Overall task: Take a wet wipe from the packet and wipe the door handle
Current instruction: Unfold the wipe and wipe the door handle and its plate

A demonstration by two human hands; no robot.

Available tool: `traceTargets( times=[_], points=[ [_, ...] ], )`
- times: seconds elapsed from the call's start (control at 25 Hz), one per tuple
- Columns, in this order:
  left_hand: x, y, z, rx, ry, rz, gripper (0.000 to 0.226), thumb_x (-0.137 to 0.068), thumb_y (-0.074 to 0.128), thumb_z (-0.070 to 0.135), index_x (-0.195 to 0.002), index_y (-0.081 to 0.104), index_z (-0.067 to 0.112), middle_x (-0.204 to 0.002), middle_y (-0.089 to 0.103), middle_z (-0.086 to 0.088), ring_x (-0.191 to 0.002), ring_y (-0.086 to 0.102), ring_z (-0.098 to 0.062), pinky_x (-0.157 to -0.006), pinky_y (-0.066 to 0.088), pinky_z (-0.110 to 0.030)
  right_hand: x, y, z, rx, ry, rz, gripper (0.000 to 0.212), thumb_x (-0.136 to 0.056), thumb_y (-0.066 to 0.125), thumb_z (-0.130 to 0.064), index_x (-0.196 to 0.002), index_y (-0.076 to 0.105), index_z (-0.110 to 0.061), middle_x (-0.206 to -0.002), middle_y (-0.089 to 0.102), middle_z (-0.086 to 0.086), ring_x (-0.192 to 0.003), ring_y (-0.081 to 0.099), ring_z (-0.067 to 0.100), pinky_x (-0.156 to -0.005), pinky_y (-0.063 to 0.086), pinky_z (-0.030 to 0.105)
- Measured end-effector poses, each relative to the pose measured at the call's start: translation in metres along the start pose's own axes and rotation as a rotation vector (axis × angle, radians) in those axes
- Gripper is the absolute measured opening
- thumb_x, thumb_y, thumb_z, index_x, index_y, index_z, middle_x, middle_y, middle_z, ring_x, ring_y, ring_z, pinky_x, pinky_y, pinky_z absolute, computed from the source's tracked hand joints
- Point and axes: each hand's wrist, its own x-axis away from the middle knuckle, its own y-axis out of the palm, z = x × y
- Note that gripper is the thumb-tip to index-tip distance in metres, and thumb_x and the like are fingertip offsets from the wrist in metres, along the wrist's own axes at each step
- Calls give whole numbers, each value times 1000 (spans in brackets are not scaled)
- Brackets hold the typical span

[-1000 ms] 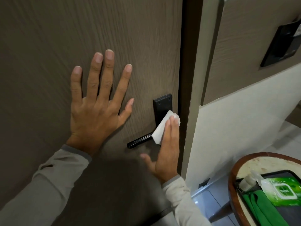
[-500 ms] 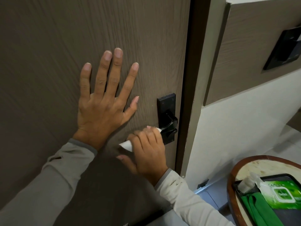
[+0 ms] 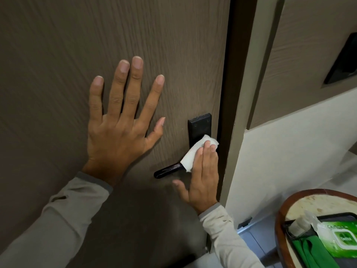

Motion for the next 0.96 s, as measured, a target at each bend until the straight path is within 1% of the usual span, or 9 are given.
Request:
traceTargets(
  times=[0.08,0.16,0.28,0.44,0.56,0.68,0.76,0.84,0.96],
  points=[
    [-1,-1,-2,9,4,-6,70,-110,44,55,-168,29,17,-166,15,-21,-155,21,-37,-122,19,-61,10,6,-32,-86,114,-21,93,-101,24,-72,-164,3,-7,-176,-3,11,-163,5,31,-135,8,42],
    [-1,-1,-2,12,2,-4,70,-111,44,55,-168,28,17,-166,13,-21,-155,22,-38,-124,16,-60,27,9,-61,-154,101,-41,95,-100,23,-73,-164,6,-5,-176,0,12,-163,8,33,-135,10,42],
    [1,0,-1,7,2,0,71,-111,44,55,-168,26,18,-167,12,-20,-153,23,-39,-127,6,-56,11,5,-38,-134,113,-13,91,-100,22,-73,-164,7,-11,-176,2,5,-163,10,28,-135,10,40],
    [1,0,-1,10,-3,9,71,-110,44,55,-168,26,19,-167,13,-20,-156,19,-36,-128,3,-54,-9,6,-38,-261,315,98,94,-98,25,-75,-165,7,-12,-176,3,5,-162,11,35,-133,10,46],
    [1,0,-1,27,-6,5,71,-111,44,55,-169,25,19,-167,12,-20,-156,18,-36,-128,4,-55,4,5,-50,-242,238,37,94,-99,23,-75,-165,7,-11,-176,0,7,-163,7,33,-134,10,46],
    [0,0,-1,26,-10,0,70,-111,44,54,-168,27,18,-167,14,-20,-153,24,-38,-126,10,-57,-13,-3,-27,-325,250,44,87,-98,34,-73,-157,30,-9,-170,25,12,-161,17,32,-132,19,48],
    [0,-1,-1,21,-9,-2,70,-110,44,54,-168,28,18,-166,16,-20,-153,26,-37,-124,16,-58,-15,-9,-24,-254,75,5,77,-95,45,-70,-139,49,-7,-151,45,15,-155,31,30,-131,19,46],
    [-1,-2,0,12,-7,2,69,-110,44,55,-168,29,19,-168,23,-21,-153,28,-37,-123,19,-59,-11,-14,-31,-154,-178,-58,62,-94,55,-63,-127,59,-10,-133,56,10,-138,49,30,-129,20,43],
    [0,-2,0,28,-22,1,69,-110,42,55,-168,28,20,-167,33,-21,-155,24,-34,-123,19,-58,-16,-16,-36,-154,-383,-67,38,-94,71,-31,-126,66,-10,-125,65,8,-118,63,25,-122,35,37]
  ],
)
